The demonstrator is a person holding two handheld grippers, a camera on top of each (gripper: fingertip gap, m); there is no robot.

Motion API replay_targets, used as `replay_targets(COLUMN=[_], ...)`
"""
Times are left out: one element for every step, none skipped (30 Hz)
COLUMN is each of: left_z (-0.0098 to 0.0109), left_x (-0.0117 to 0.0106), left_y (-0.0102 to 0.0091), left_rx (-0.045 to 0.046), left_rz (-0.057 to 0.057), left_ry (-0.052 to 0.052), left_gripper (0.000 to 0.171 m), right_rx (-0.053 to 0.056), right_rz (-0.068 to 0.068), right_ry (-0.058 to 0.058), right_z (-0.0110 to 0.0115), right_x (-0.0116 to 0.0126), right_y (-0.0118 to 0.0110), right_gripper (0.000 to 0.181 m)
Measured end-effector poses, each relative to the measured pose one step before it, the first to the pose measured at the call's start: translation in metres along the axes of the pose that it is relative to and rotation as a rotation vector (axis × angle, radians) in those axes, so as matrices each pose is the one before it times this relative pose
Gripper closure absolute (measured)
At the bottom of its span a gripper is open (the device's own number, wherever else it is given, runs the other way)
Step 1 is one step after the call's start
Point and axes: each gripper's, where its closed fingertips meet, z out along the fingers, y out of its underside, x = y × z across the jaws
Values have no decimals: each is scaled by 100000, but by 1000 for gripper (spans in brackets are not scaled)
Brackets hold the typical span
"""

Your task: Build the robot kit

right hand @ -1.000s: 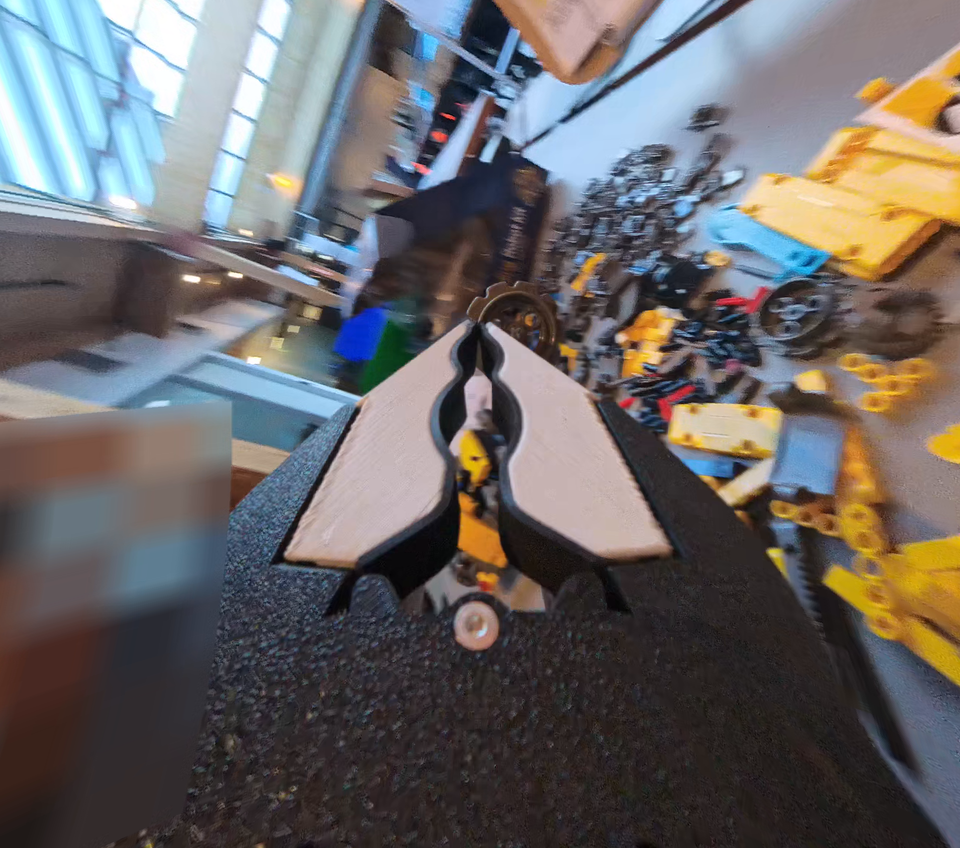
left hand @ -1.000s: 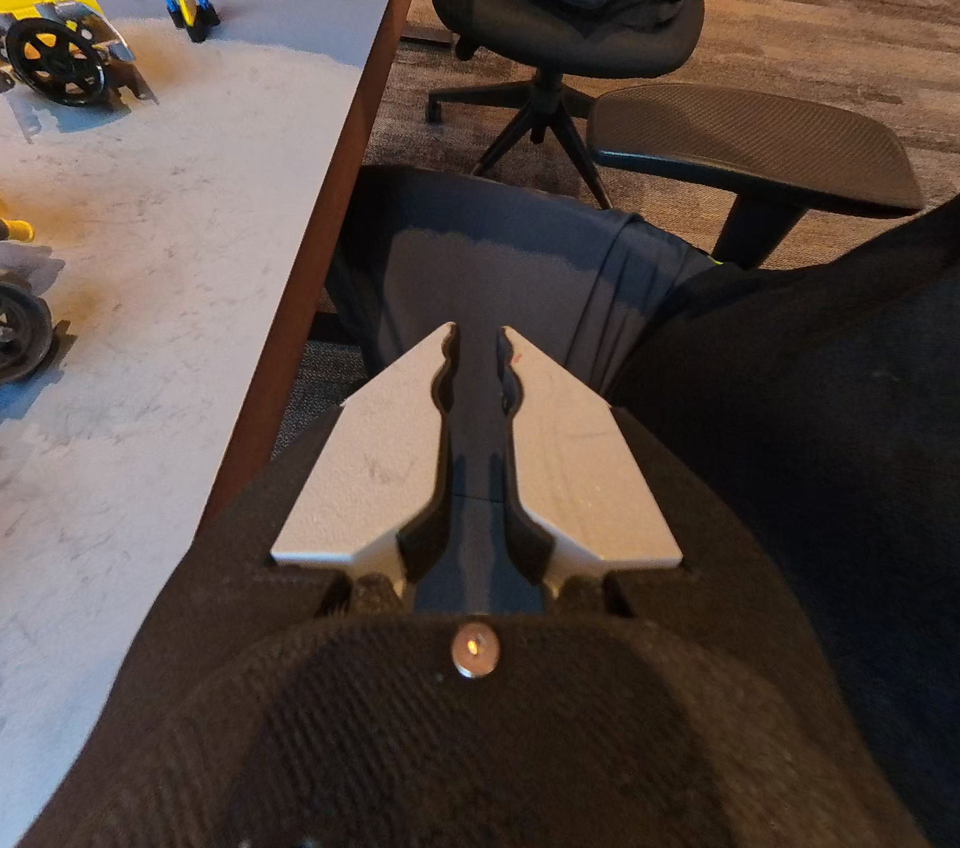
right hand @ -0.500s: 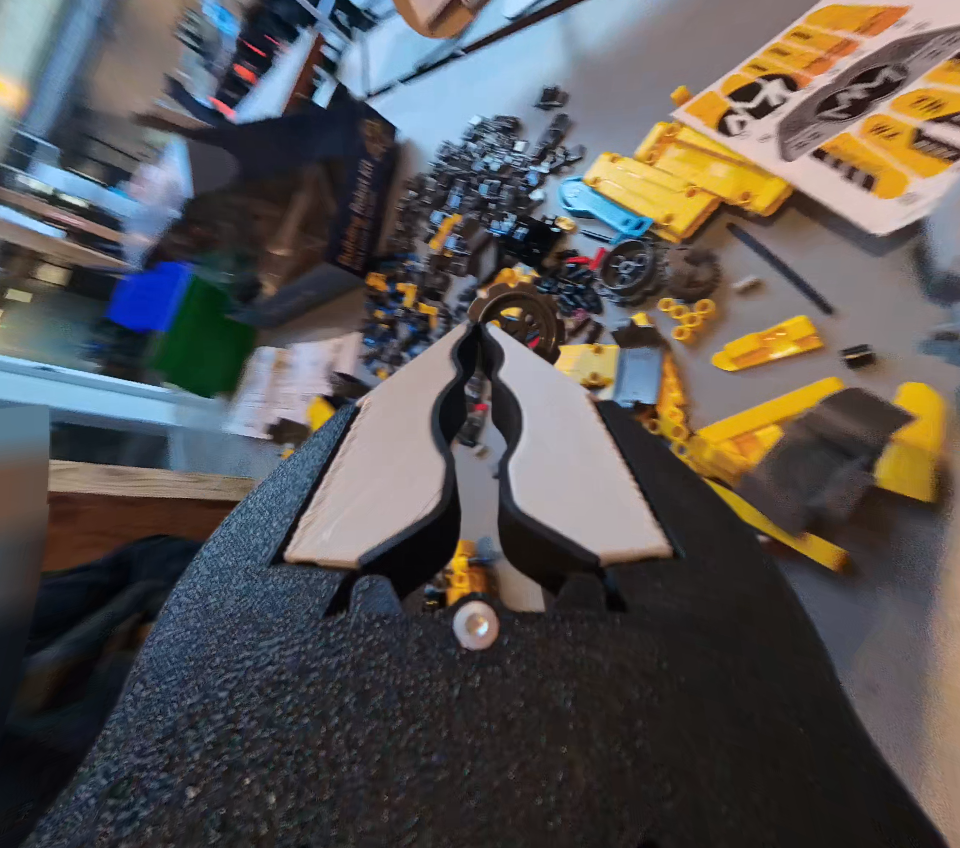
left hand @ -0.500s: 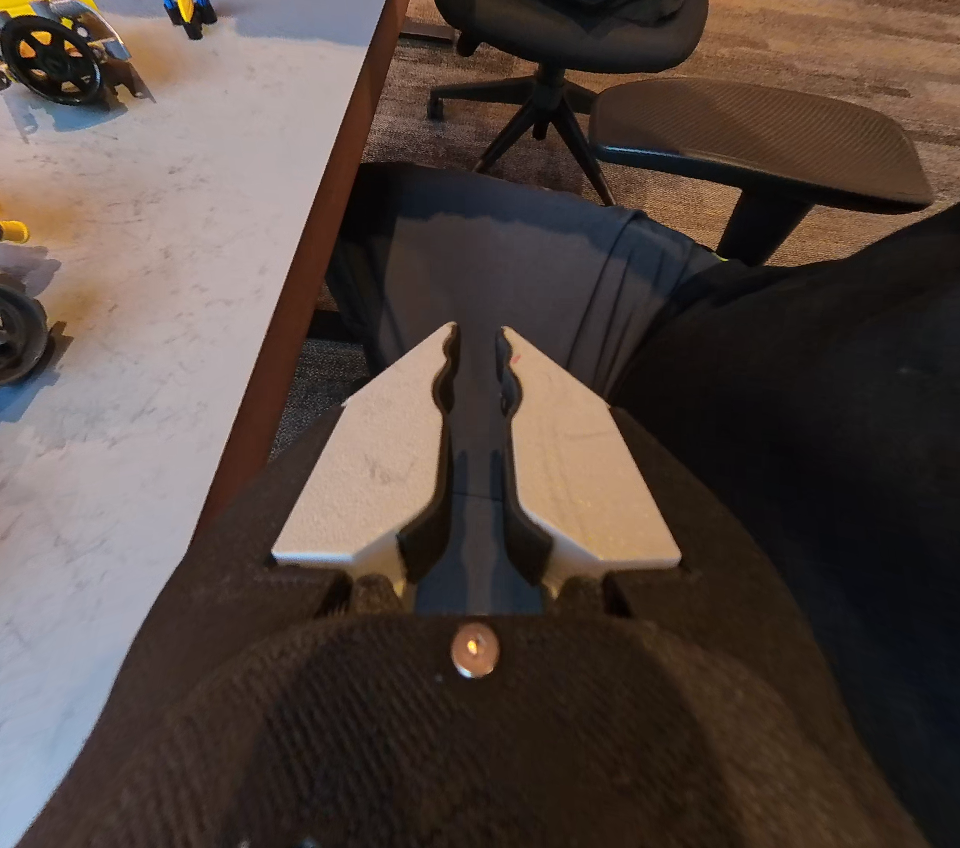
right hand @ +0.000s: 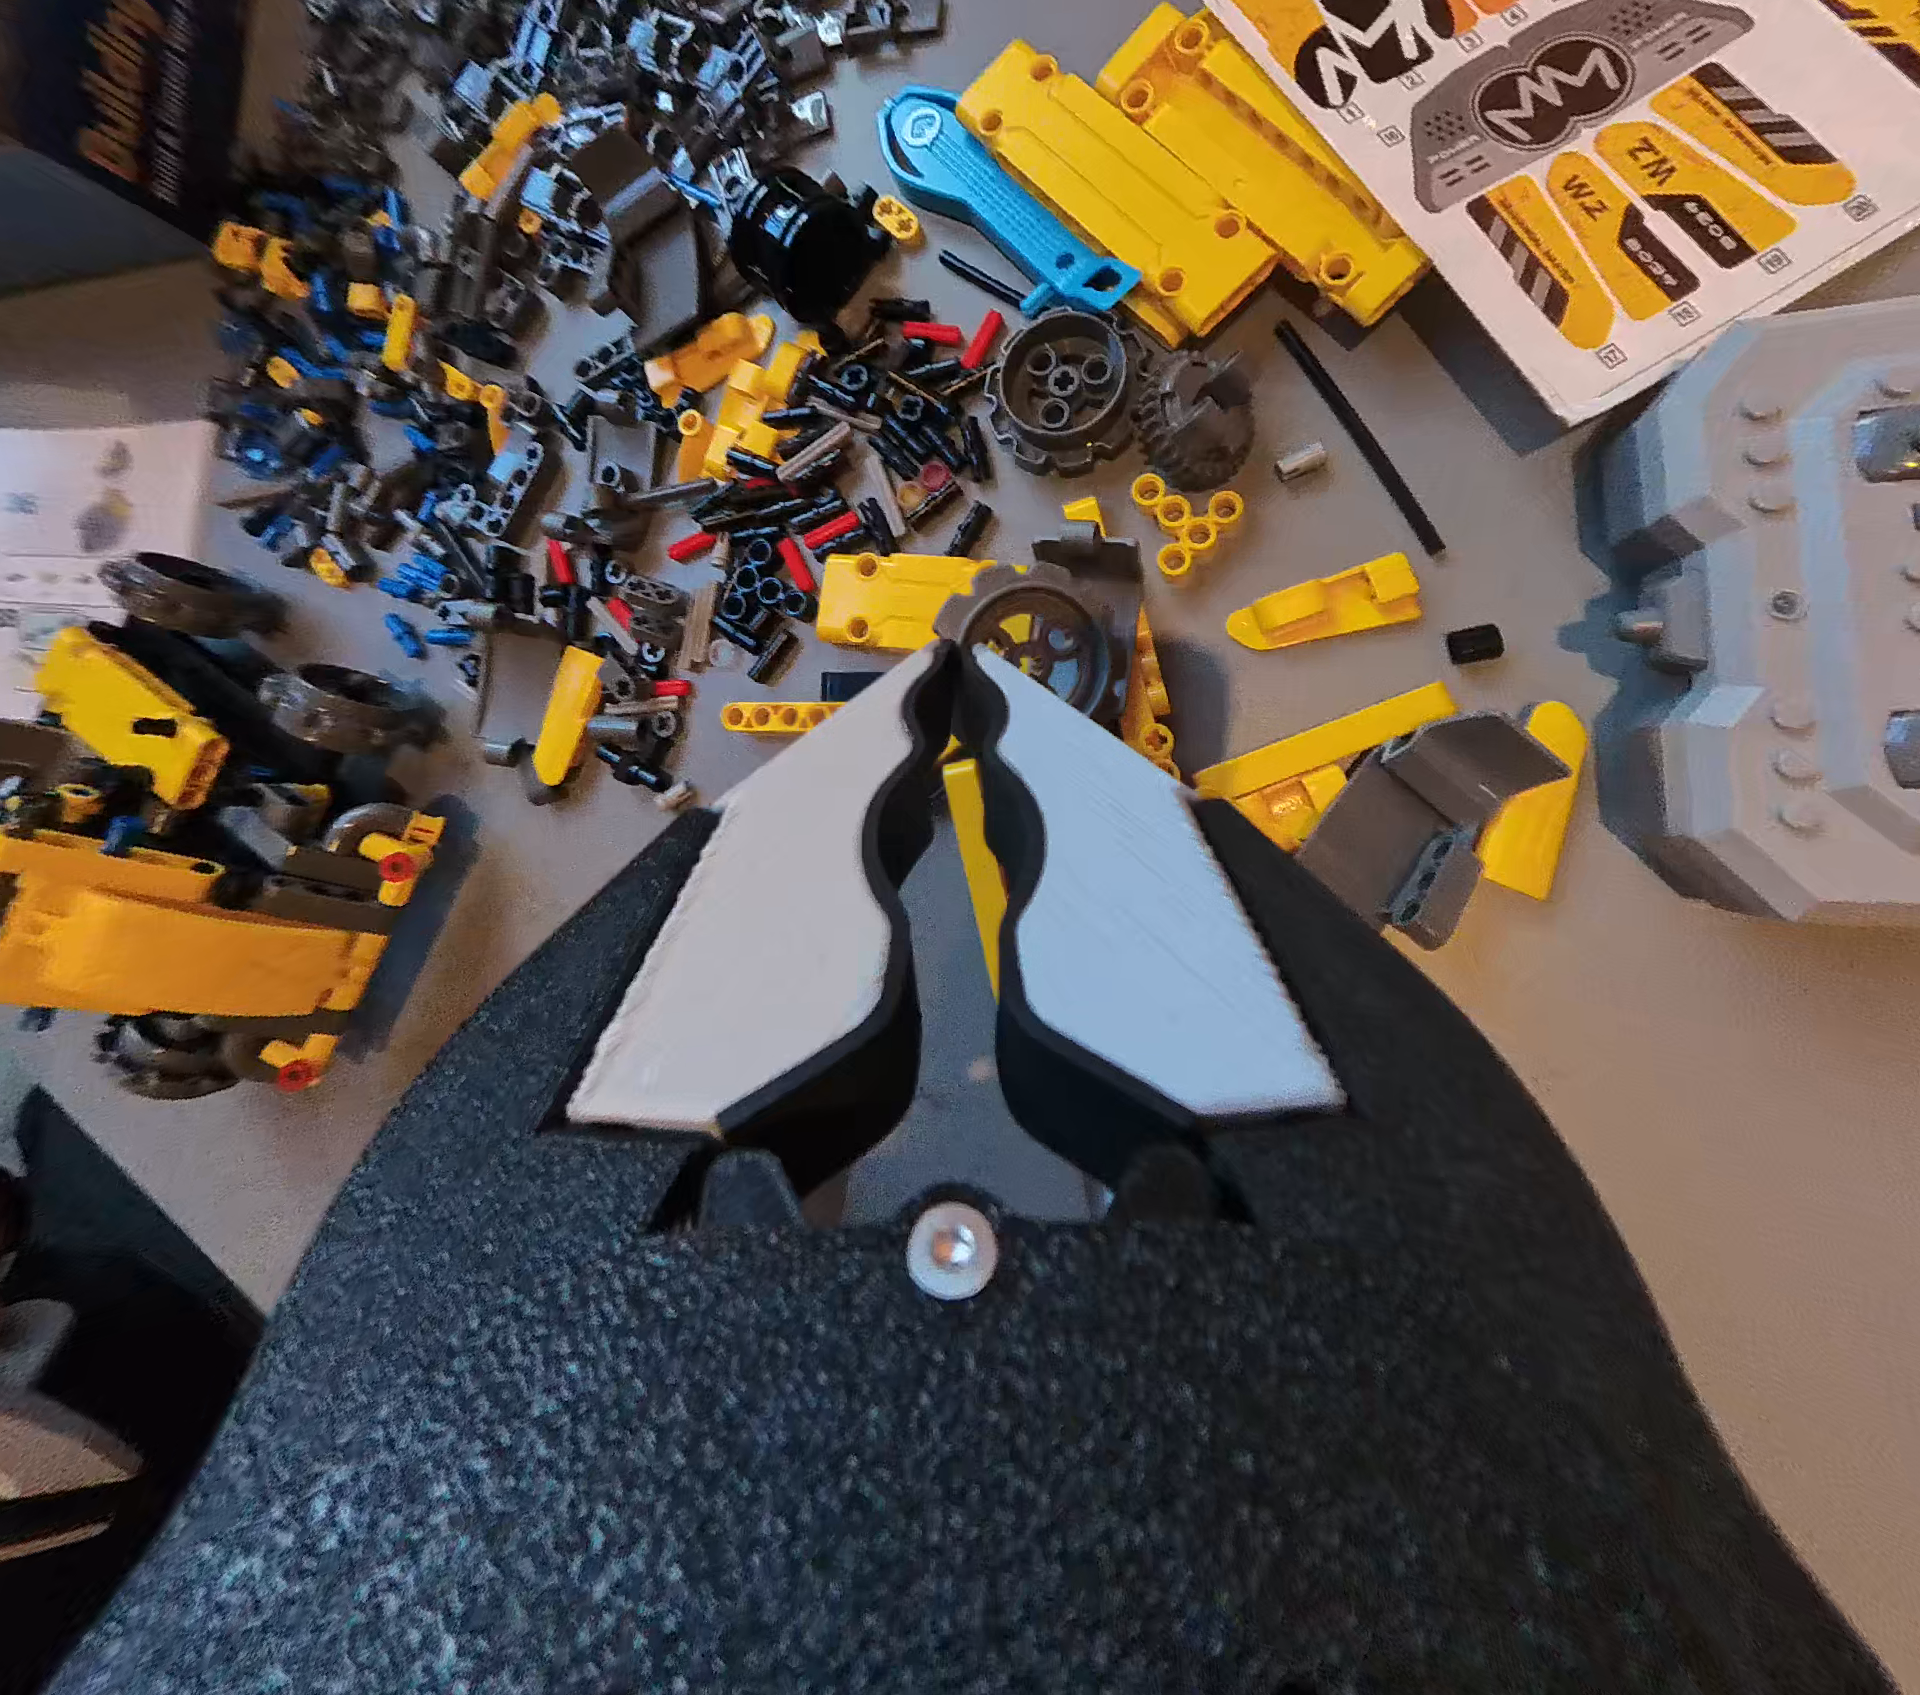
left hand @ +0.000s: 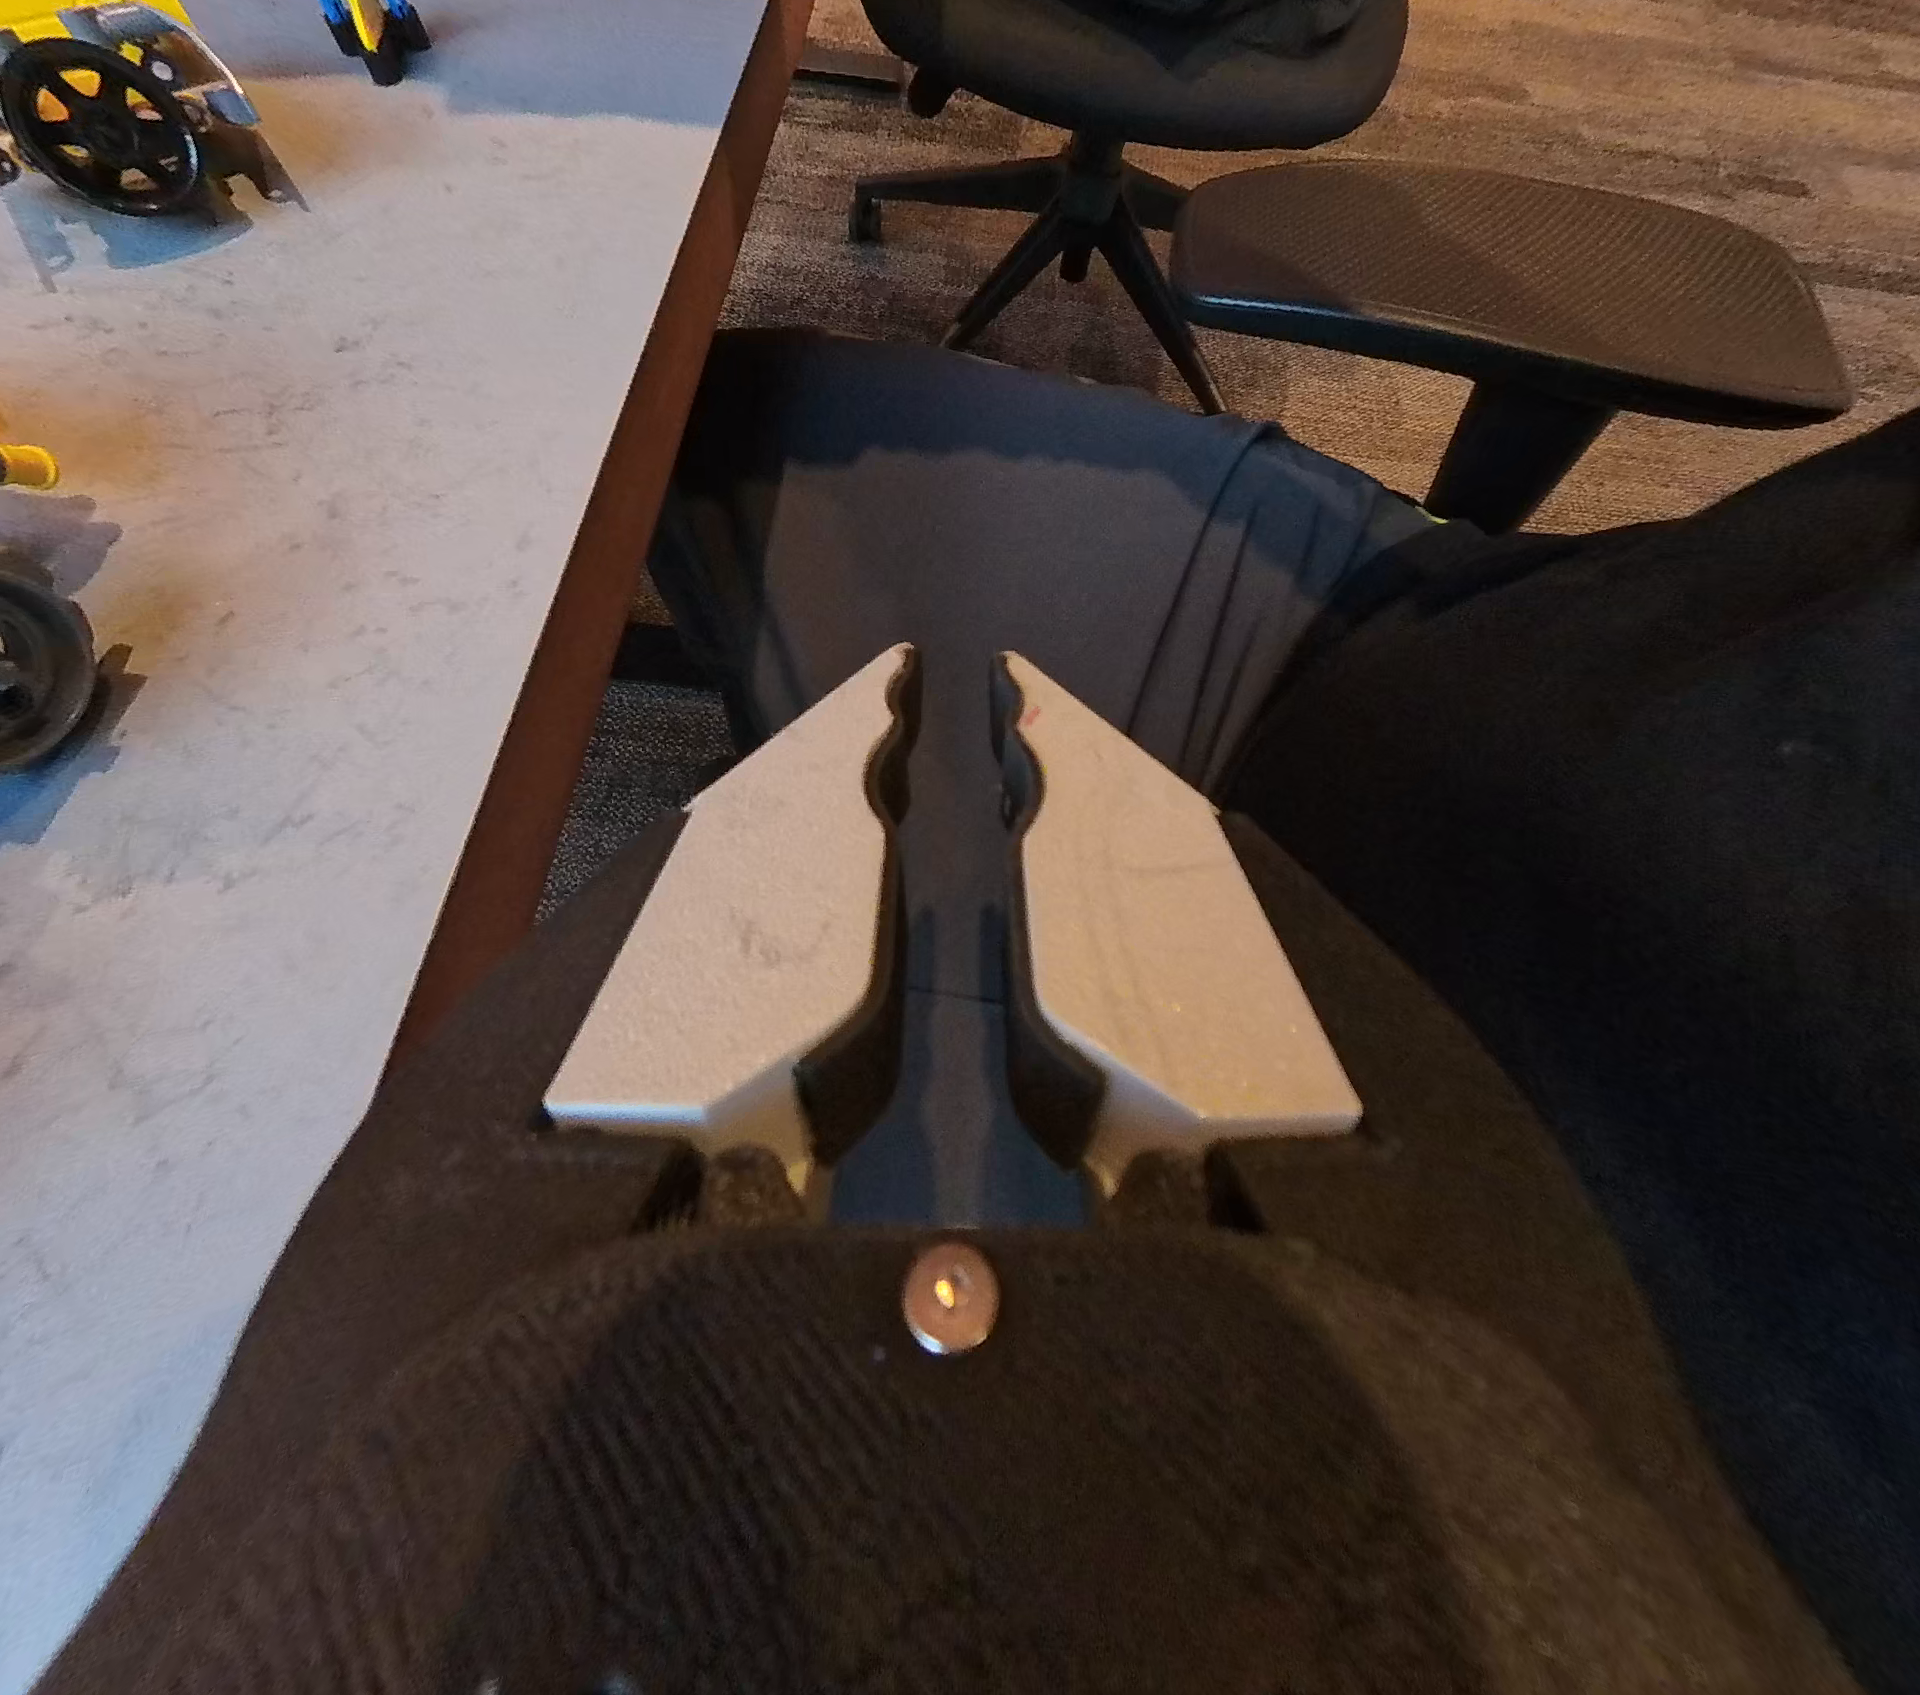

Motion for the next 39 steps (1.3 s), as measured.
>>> replay_targets(left_z=[10, 5, -11, 3, -5, -6, -3, 0, 20, 32, 21, 20, 6, 21, 21, 18, 8, 2, 4, 1, -1, -16, -39, -66, -81, -93, -84, -80, -97, -136, -171, -209, -249, -284, -309, -365, -387, -378, -399], left_x=[20, -4, 13, 4, 0, -10, -14, -11, -19, -14, 1, -1, 0, -11, -11, -10, 6, 21, 5, -4, -23, -17, -72, -135, -188, -182, -175, -146, -113, -103, -106, -127, -177, -182, -191, -260, -294, -383, -499], left_y=[-3, -1, -5, 2, 21, -16, -11, -8, 27, 27, 32, 15, -4, 3, 32, 30, 14, -13, -27, -13, 2, -5, -21, -38, -77, -73, -10, 45, -4, -67, -133, -156, -192, -204, -251, -341, -353, -264, -178], left_rx=[-12, -29, 11, -47, -69, 68, 112, 55, -77, -143, -111, -34, 14, -48, -117, -83, 22, 110, 134, 34, 0, 39, 84, 189, 395, 509, 247, 88, 410, 667, 703, 777, 899, 984, 1282, 1972, 2122, 1866, 1668], left_rz=[48, 11, 14, -21, -52, -32, -71, -133, -144, -137, -72, -10, 21, 1, -52, -126, -197, -168, -11, 112, 107, 53, 131, 180, -3, -193, -499, -829, -1040, -1041, -838, -181, 679, 981, 639, -12, -818, -1476, -1960], left_ry=[48, 20, 54, 61, 37, -36, -23, 9, 53, 14, 69, -18, -45, -50, -3, 27, 115, 122, 26, -135, -209, -184, -374, -775, -915, -662, -441, -53, 173, 213, 148, -279, -1060, -1185, -1067, -1114, -801, -746, -1083], left_gripper=[160, 160, 160, 160, 160, 160, 160, 160, 160, 160, 160, 160, 160, 160, 160, 160, 160, 160, 160, 160, 160, 160, 160, 160, 160, 160, 160, 160, 160, 160, 160, 159, 159, 160, 160, 160, 161, 160, 161], right_rx=[-639, -487, -664, -777, -712, -806, -742, -427, -146, 202, 546, 852, 1224, 1607, 2008, 2053, 1676, 1349, 1202, 947, 502, 326, 575, 715, 386, -680, -1891, -2465, -2498, -2356, -1829, -764, 188, 607, 622, 477, 271, 68, -174], right_rz=[-651, -574, -687, -628, -409, -287, -306, -279, -183, 18, 269, 358, 222, -51, -446, -897, -1250, -1421, -1570, -2094, -2870, -3197, -2675, -1726, -1073, -794, -776, -1101, -1478, -1318, -442, 528, 1004, 800, 94, -822, -1981, -3410, -4828], right_ry=[1166, 1556, 1821, 1722, 1415, 725, 272, 481, 466, 0, -451, -593, -463, -387, -268, -75, -231, -745, -860, -325, 635, 1565, 1785, 785, -721, -1370, -315, 1829, 3487, 3546, 2537, 1160, -211, -1298, -1810, -2019, -2647, -3824, -4866], right_z=[176, 148, 141, 163, 186, 204, 191, 134, 76, 21, -48, -129, -223, -322, -395, -429, -383, -347, -303, -299, -291, -303, -312, -275, -179, -31, 117, 217, 280, 325, 363, 378, 369, 389, 409, 437, 454, 426, 373], right_x=[144, 228, 305, 298, 254, 161, 71, 102, 92, 27, -44, -77, -113, -179, -235, -288, -367, -499, -582, -560, -453, -307, -235, -348, -503, -499, -197, 291, 675, 787, 692, 480, 230, -41, -246, -427, -668, -969, -1238], right_y=[142, 116, 149, 170, 182, 208, 216, 158, 123, 59, 15, -42, -119, -197, -263, -294, -250, -213, -179, -135, -51, 0, 15, 44, 102, 255, 389, 426, 373, 259, 88, -184, -433, -606, -701, -755, -786, -822, -807], right_gripper=[181, 181, 181, 181, 181, 181, 181, 181, 181, 181, 179, 177, 175, 174, 173, 172, 170, 167, 165, 163, 163, 162, 161, 161, 161, 161, 161, 161, 159, 157, 156, 154, 153, 152, 152, 151, 149, 148, 149])
